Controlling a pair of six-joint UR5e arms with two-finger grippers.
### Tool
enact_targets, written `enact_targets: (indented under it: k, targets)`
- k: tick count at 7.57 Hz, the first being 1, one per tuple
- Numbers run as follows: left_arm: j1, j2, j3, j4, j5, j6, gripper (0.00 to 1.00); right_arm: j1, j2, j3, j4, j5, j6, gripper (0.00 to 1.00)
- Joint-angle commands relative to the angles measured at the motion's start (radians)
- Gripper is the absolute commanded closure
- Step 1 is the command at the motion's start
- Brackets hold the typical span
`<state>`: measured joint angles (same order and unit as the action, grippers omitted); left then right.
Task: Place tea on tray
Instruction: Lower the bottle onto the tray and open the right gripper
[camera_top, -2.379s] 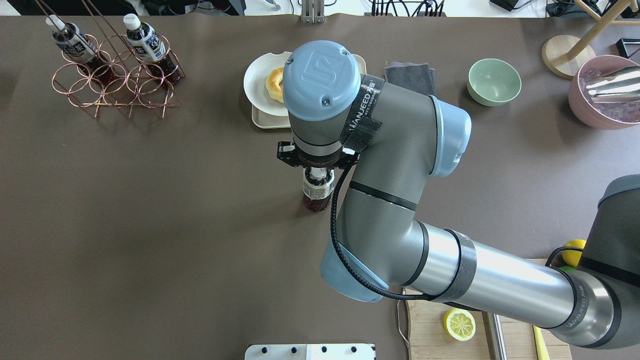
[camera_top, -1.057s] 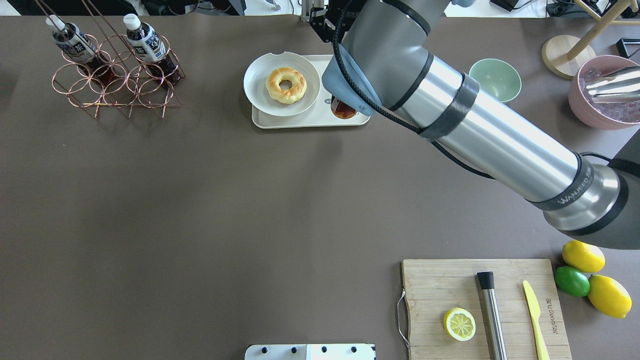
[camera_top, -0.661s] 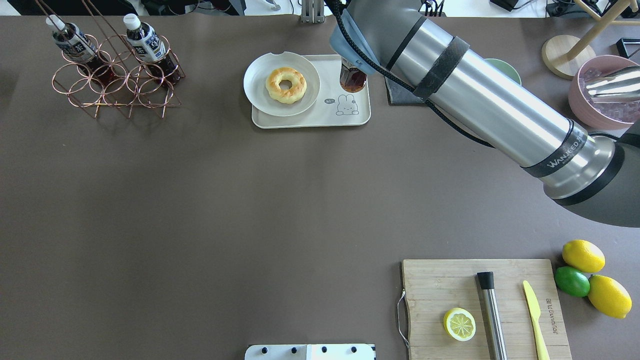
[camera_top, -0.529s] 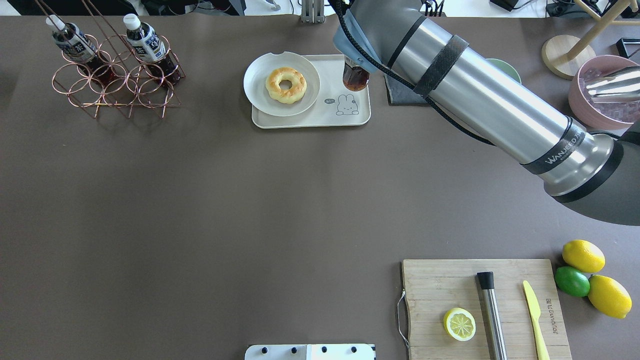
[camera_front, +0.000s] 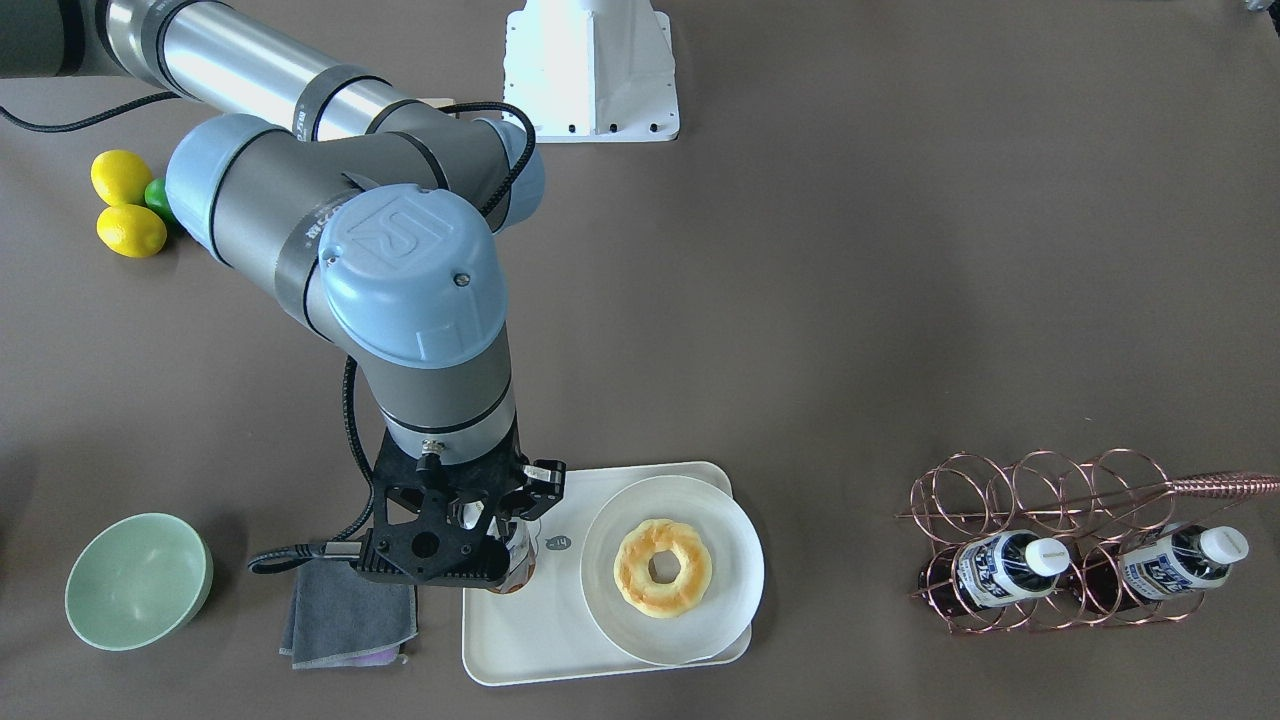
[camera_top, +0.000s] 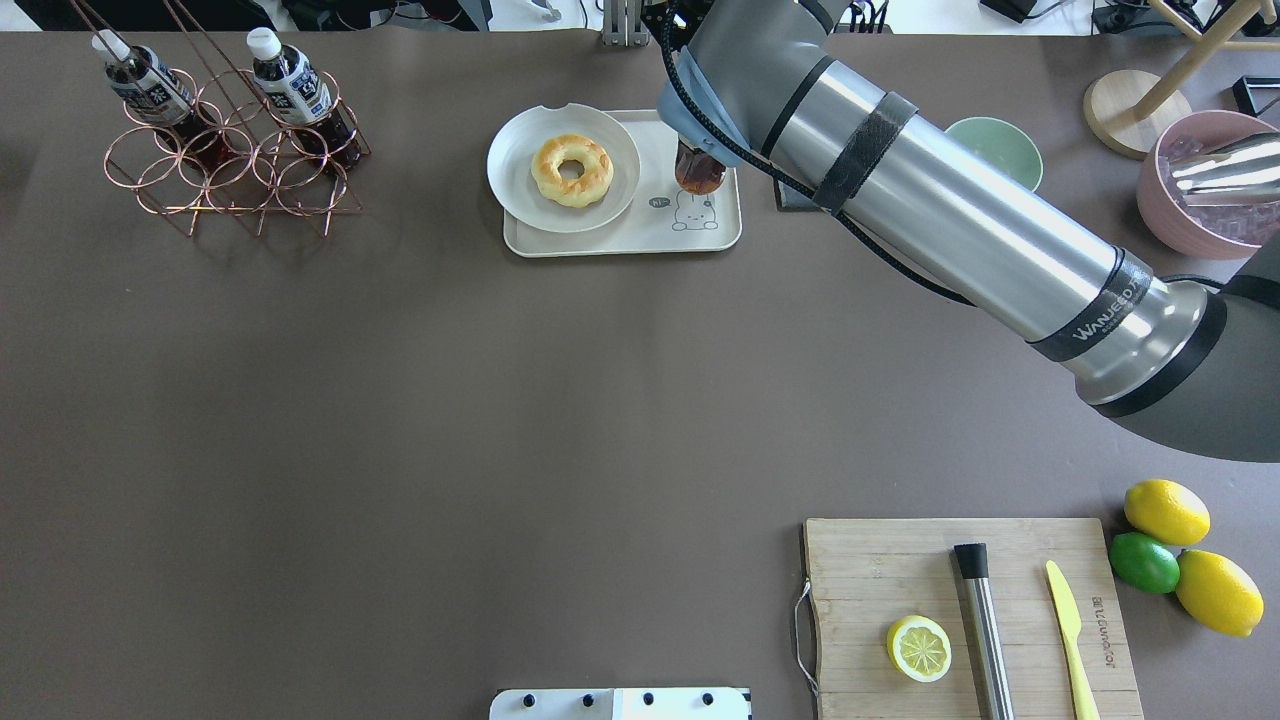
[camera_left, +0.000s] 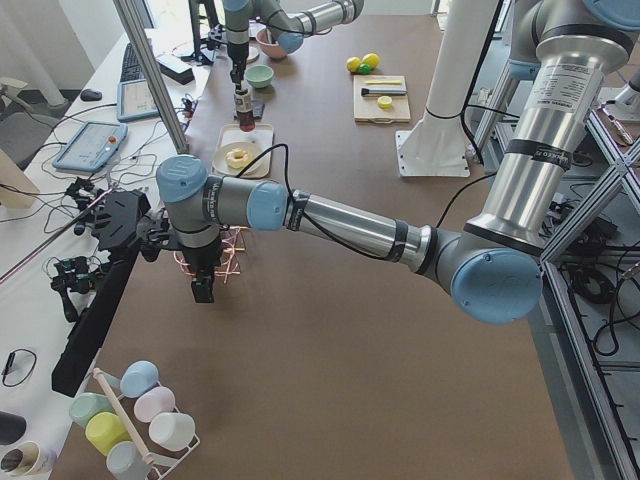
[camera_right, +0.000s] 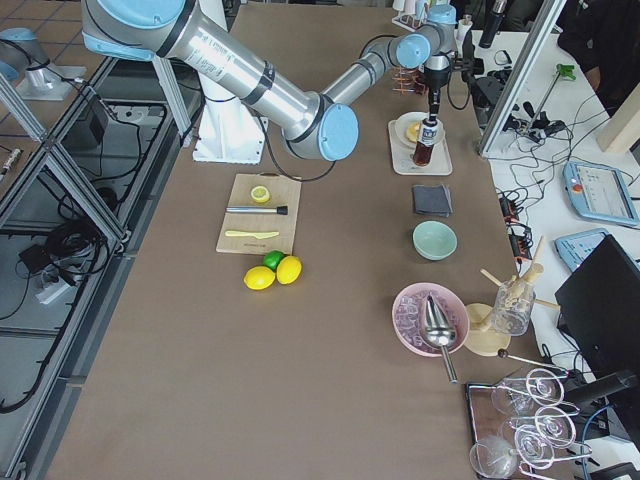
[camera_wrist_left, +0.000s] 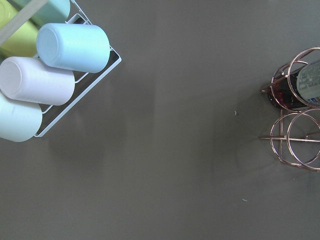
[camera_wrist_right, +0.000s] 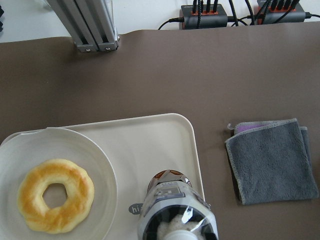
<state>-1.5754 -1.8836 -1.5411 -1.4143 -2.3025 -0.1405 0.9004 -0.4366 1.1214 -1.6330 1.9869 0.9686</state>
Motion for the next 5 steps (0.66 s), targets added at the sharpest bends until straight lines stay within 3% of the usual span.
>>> enact_targets:
  k: [1,5]
  targets:
    - [0.000,-0.002,0.004,0.000,0.000,0.001,0.02,-0.024,-0.008,-0.026,0.076,-0.013,0.016,1.00]
    - [0.000,-0.003,0.007,0.000,0.000,0.001,0.02,-0.009,-0.013,-0.023,0.076,-0.013,0.015,1.00]
